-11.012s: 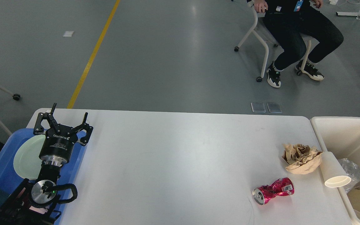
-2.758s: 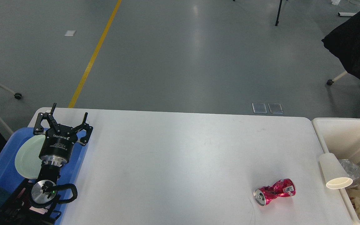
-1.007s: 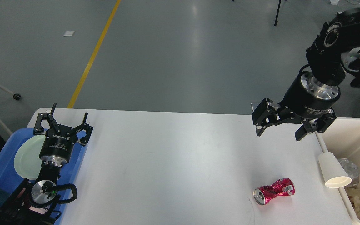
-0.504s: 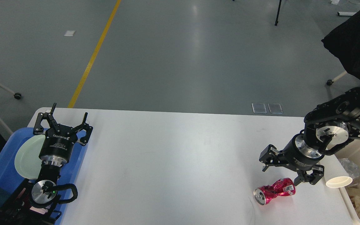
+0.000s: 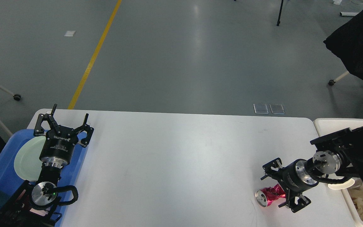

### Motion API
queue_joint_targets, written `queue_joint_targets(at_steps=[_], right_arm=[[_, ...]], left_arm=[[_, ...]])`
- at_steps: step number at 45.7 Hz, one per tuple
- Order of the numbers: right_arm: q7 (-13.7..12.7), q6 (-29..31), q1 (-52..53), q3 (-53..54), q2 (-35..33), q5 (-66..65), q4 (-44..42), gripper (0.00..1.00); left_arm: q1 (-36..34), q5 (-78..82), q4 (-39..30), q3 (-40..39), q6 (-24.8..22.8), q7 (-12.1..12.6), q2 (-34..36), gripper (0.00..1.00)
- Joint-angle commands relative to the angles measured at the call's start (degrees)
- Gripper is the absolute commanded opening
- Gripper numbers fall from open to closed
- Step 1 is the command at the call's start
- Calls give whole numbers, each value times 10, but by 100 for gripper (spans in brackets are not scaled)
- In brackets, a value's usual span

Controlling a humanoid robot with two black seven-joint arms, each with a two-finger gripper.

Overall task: Tidy desktop
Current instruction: 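Move the right gripper down onto the red soda can, then close the right gripper on the red can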

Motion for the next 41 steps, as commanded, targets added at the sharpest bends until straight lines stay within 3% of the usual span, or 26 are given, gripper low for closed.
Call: queue_joint_targets(at_steps=[1, 9, 20, 35, 41], right_arm=[[0, -54, -48, 19, 2, -1, -21, 98], [1, -111, -64, 22, 2, -1, -30, 97], [0, -113, -69, 56, 1, 0, -43, 83], [0, -114, -102, 77, 1, 0, -71, 73], [0, -114, -108, 78, 2, 0, -74, 52]], left_arm=[[-1, 0, 0, 0, 0, 0, 0, 96], [-1, 0, 0, 0, 0, 0, 0, 96], [0, 0, 0, 0, 0, 0, 0, 96], [-1, 0, 0, 0, 0, 0, 0, 96], [-1, 0, 0, 0, 0, 0, 0, 96]])
